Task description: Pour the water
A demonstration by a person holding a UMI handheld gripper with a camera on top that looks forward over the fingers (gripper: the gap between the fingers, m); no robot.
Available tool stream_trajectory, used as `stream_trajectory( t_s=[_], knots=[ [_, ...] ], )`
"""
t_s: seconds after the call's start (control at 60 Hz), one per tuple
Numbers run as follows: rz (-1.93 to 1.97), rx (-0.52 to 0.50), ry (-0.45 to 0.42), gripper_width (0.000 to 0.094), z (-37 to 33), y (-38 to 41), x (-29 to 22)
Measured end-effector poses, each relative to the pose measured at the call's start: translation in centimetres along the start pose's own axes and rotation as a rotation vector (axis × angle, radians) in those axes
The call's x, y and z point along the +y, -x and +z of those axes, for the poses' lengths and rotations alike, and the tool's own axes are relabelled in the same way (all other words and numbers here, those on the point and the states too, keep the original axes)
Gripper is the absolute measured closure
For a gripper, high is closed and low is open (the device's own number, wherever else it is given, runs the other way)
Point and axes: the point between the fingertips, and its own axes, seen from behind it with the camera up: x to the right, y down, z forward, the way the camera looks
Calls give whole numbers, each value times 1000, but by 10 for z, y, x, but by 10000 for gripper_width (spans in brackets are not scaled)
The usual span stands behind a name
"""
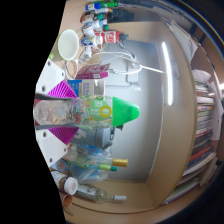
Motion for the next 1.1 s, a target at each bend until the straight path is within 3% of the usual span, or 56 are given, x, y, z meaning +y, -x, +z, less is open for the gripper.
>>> stream_trajectory(
  t_s=[0.183, 0.5, 0.65, 0.783, 0.933, 1.1],
  knots=[
    [34, -1, 15, 588, 7, -2, 29],
    [111, -46, -39, 561, 2, -6, 27],
    [94, -60, -12, 440, 1, -4, 26],
    [102, -121, 47, 90, -16, 0, 32],
    [-7, -96, 45, 91, -70, -15, 27],
    [-59, -143, 60, 88, -169, 0, 23]
  ],
)
